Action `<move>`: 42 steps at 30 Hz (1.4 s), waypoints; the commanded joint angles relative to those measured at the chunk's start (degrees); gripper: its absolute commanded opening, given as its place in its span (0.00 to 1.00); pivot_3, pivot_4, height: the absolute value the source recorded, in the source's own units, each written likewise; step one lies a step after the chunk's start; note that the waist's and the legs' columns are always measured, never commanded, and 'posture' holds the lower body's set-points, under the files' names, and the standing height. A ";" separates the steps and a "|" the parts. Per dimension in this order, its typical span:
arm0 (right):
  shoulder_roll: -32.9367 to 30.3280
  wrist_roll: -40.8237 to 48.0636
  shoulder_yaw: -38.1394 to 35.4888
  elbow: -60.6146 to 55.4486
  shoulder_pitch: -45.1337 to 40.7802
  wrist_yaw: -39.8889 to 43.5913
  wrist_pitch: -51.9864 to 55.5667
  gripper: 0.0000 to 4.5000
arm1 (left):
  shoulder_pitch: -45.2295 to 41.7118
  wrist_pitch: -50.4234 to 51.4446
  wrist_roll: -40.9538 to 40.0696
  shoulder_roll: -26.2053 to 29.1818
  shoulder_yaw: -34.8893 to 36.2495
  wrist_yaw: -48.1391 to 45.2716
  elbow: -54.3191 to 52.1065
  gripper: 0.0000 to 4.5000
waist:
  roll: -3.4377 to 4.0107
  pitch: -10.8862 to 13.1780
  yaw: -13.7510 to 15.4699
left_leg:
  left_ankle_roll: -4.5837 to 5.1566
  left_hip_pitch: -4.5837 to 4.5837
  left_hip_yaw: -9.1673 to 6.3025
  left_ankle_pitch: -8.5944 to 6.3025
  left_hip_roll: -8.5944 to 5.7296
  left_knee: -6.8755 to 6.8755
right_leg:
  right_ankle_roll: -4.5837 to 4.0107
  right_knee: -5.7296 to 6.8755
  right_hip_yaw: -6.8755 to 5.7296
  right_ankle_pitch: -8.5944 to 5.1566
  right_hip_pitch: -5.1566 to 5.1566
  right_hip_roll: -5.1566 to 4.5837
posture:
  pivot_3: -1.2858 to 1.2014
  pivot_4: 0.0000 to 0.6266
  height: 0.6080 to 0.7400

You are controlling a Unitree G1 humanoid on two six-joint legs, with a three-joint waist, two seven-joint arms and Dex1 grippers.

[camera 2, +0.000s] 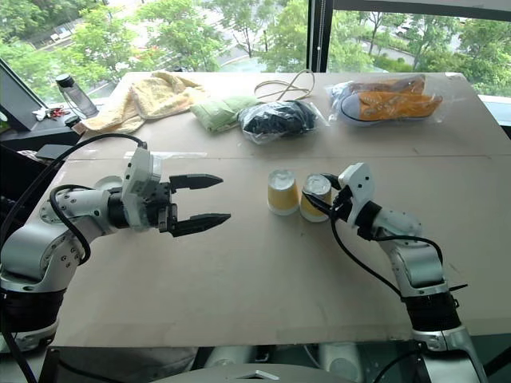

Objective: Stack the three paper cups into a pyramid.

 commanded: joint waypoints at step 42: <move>-13.64 28.91 -15.82 -18.47 8.37 23.37 4.03 0.99 | 20.42 -15.69 26.57 -30.58 14.81 55.41 -8.85 1.00 | -0.17 -0.01 1.60 | 0.11 -0.05 -0.04 -0.08 -0.01 0.00 | 0.01 -0.37 -0.24 0.02 0.19 -0.31 | 0.52 0.24 1.00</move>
